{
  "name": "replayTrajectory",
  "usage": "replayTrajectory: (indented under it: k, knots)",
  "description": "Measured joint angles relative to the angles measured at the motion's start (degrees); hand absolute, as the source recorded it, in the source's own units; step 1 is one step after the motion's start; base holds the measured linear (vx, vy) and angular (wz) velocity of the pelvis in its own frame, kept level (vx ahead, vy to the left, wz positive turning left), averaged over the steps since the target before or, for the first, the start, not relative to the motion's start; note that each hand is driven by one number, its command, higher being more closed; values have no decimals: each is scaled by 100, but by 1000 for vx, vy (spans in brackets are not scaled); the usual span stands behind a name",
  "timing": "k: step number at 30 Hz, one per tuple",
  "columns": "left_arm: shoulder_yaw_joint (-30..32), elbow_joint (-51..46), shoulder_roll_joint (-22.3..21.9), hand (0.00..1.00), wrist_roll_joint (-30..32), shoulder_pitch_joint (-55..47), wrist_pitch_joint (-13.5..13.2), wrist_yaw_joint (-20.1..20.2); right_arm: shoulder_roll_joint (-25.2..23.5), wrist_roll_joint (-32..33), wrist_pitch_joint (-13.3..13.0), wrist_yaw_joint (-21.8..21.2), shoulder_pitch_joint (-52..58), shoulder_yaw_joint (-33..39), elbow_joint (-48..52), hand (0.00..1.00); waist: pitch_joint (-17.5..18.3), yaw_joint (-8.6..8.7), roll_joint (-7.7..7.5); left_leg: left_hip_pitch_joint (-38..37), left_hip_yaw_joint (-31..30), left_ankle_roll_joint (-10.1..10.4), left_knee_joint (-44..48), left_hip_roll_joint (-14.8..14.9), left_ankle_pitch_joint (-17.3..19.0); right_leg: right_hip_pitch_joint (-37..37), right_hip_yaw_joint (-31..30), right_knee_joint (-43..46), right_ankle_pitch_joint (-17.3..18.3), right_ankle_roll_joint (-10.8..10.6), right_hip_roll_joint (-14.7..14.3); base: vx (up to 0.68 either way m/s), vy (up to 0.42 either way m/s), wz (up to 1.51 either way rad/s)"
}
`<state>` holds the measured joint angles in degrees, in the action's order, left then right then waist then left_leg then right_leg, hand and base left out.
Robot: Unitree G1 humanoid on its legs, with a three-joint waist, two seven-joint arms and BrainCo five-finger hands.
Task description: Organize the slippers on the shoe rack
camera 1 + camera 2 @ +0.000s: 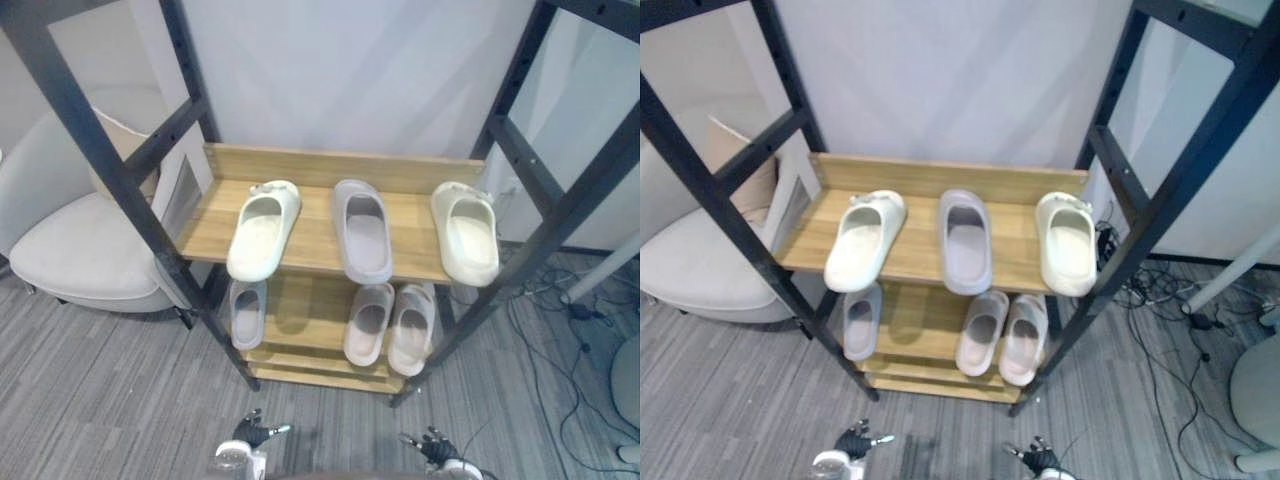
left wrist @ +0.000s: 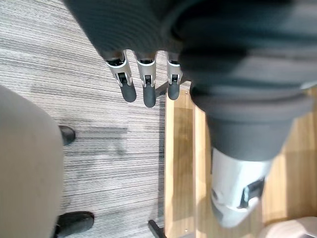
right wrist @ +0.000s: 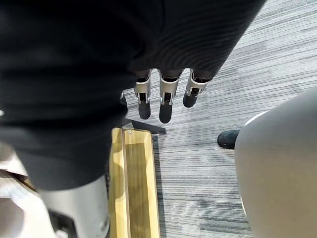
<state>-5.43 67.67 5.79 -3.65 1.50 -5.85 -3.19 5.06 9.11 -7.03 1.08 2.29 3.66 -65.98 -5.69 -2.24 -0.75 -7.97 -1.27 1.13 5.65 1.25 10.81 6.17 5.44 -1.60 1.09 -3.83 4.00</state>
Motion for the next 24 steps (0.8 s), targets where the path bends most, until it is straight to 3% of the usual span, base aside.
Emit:
replayTrajectory:
  k: [4,9,16,24]
  knots:
    - [-13,2,22,0,15,-1,1,-6,56,-15,-15,15,144,-335,499,0,-5,6,-24,-9,36,-3,-37,-37,-1,26,-37,-98,-53,-21,29,2,17,-7]
    - [-1,-59,33,0,14,-64,-1,-58,345,-507,-56,122,1153,-505,3499,0,-19,129,-9,1,86,-4,-49,-63,-2,-60,-181,-103,-63,-34,38,2,1,-12]
    - [-6,-79,18,0,16,-137,-16,-44,387,-1159,-198,36,2153,-466,6742,0,-24,207,-1,3,149,-4,-51,-48,-1,-149,-393,-109,-101,-32,9,-23,-17,-14]
    - [-62,-76,35,0,27,-165,-119,1,392,-1351,-477,-131,2261,-489,8211,0,-37,228,-4,2,279,-3,-58,-40,1,-227,-591,-166,-238,-42,-13,-55,-13,-13]
